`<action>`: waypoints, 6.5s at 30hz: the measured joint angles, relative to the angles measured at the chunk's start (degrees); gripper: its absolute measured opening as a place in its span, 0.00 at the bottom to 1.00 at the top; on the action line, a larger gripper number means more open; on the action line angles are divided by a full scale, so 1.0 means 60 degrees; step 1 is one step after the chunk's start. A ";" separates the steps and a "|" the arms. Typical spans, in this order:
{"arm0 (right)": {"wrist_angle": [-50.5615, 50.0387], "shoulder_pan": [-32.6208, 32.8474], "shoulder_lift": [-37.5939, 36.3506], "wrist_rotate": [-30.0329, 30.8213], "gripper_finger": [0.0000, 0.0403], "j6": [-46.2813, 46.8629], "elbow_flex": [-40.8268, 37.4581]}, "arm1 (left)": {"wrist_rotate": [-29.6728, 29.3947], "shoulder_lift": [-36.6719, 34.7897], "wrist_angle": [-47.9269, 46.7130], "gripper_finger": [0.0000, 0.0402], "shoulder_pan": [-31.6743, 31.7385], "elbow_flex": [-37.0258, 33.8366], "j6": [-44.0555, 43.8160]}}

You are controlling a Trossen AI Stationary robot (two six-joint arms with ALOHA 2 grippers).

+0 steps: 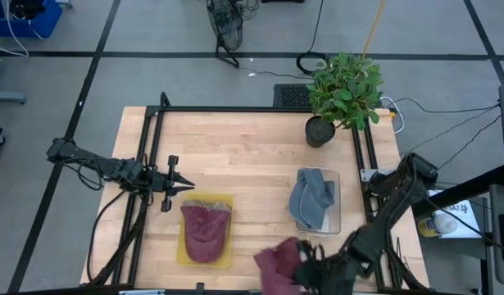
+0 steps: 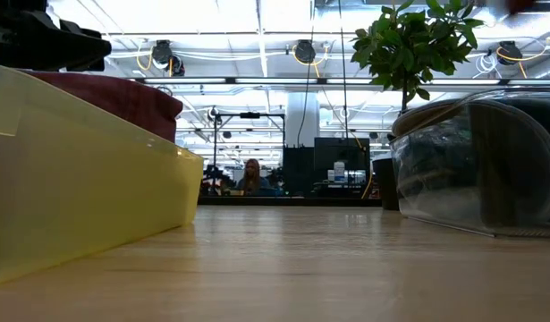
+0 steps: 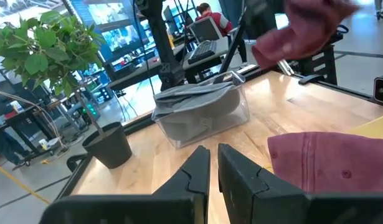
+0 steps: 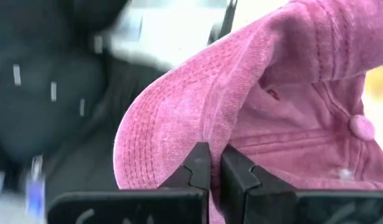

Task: Pick & Place hat
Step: Put the red cap into the yellow bin

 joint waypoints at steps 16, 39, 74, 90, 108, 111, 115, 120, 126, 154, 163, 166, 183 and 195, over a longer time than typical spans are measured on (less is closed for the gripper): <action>0.1516 -0.4365 0.0271 -0.3944 0.01 -0.1947 0.0155 | -0.0914 -0.0324 0.0380 0.10 -0.0261 0.0106 0.0253; 0.0131 -0.5682 0.5162 -0.4953 0.01 -0.2564 0.6251 | -0.4295 -0.0915 0.0814 0.10 -0.1143 0.0113 0.1783; 0.1507 -0.5771 0.6050 -0.5085 0.27 -0.1903 0.5176 | 0.0015 -0.0922 0.0642 0.10 -0.1158 0.0113 0.1455; 0.2534 -0.5658 0.5695 -0.5730 0.58 -0.2647 0.5163 | 0.0015 -0.0918 0.0586 0.10 -0.1158 0.0113 0.1244; 0.0265 -0.4351 0.1498 -0.2086 0.24 -0.6556 0.3495 | 0.0022 -0.0918 0.0808 0.10 -0.1158 0.0113 0.0614; 0.0699 -0.4007 -0.0110 -0.1378 0.08 -0.6685 0.1349 | 0.0020 -0.0918 0.0805 0.10 -0.1158 0.0113 0.0588; 0.3010 -0.3741 -0.2467 -0.1158 0.03 -0.6908 -0.2164 | 0.0018 -0.0918 0.0777 0.10 -0.1158 0.0113 0.0637; 0.5495 -0.3776 -0.5267 0.0055 0.02 -0.7044 -0.6424 | -0.0711 -0.0922 0.1601 0.10 -0.1158 0.0121 0.0219; 0.8227 -0.4041 -0.7953 0.0258 0.01 -0.7188 -0.9755 | -0.2470 -0.0918 0.1070 0.10 -0.1158 0.0127 -0.0486; 1.1100 -0.3400 -1.0894 0.1781 0.00 -0.9549 -1.2582 | -0.3905 -0.0100 0.0328 0.08 -0.1177 0.0490 -0.3016; 1.1096 -0.3400 -1.0914 0.1798 0.00 -1.0113 -1.2582 | -0.3224 0.4655 -0.1318 0.01 -0.1889 0.3482 -0.3801; 1.1100 -0.3400 -1.0944 0.1795 0.00 -1.0116 -1.2582 | -0.3098 0.6471 -0.2652 0.02 -0.2104 0.4896 -0.4518; 1.1100 -0.3400 -1.0940 0.1791 0.00 -1.0360 -1.2582 | -0.0488 1.2122 -0.8127 0.01 -0.3134 0.9755 -0.6902; 1.1100 -0.3400 -1.0940 0.1788 0.00 -1.0218 -1.2579 | -0.0137 1.2897 -0.7378 0.01 -0.2846 0.8632 -0.7239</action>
